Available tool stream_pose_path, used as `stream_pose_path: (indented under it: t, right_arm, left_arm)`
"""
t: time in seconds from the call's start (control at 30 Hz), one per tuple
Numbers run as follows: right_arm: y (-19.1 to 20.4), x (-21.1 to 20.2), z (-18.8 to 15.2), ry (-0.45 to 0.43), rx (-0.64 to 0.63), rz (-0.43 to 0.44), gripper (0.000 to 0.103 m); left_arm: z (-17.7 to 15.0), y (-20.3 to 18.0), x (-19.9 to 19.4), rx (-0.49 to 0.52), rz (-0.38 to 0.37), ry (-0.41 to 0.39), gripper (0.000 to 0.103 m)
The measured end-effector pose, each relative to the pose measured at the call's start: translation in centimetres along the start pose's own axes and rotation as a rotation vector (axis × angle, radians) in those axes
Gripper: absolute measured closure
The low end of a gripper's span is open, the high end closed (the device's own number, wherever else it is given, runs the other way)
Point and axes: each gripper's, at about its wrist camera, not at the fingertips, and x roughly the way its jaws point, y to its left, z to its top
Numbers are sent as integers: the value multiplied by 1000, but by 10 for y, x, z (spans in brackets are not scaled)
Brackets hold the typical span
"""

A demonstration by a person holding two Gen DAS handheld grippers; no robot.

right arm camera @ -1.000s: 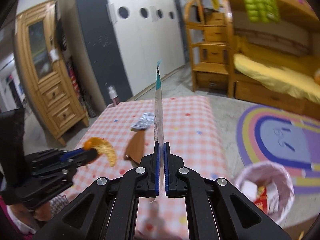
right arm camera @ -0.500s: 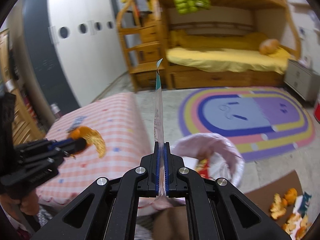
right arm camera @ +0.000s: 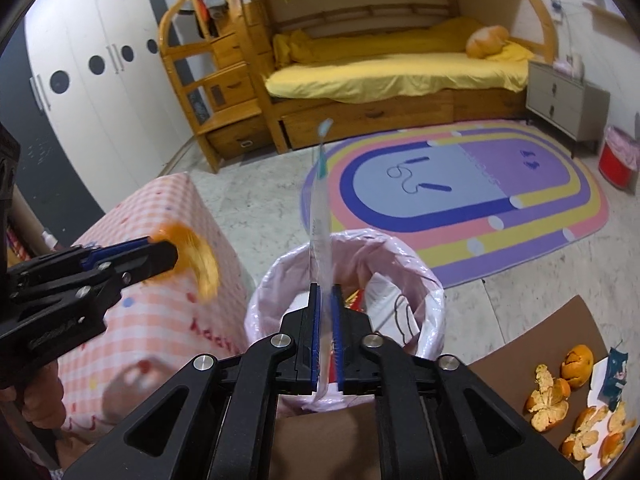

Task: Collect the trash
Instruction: 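Carry peel and snack bag over the pink bin and open both tools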

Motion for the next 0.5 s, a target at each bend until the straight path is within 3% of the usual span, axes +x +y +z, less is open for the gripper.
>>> stream_pose_path:
  t: [0.03, 0.1, 0.3, 0.5]
  right_arm:
    - [-4, 6, 0, 13, 13, 0, 89]
    - [-10, 11, 2, 33, 48, 5, 75]
    - [-12, -8, 4, 3, 81, 36, 73]
    - [10, -46, 7, -46, 34, 79, 73]
  left_arm:
    - [1, 2, 1, -14, 2, 3, 36]
    - [2, 10, -1, -45, -1, 0, 36]
    - [-5, 28, -25, -106, 55, -37, 36]
    - [-18, 39, -61, -128, 127, -75, 35]
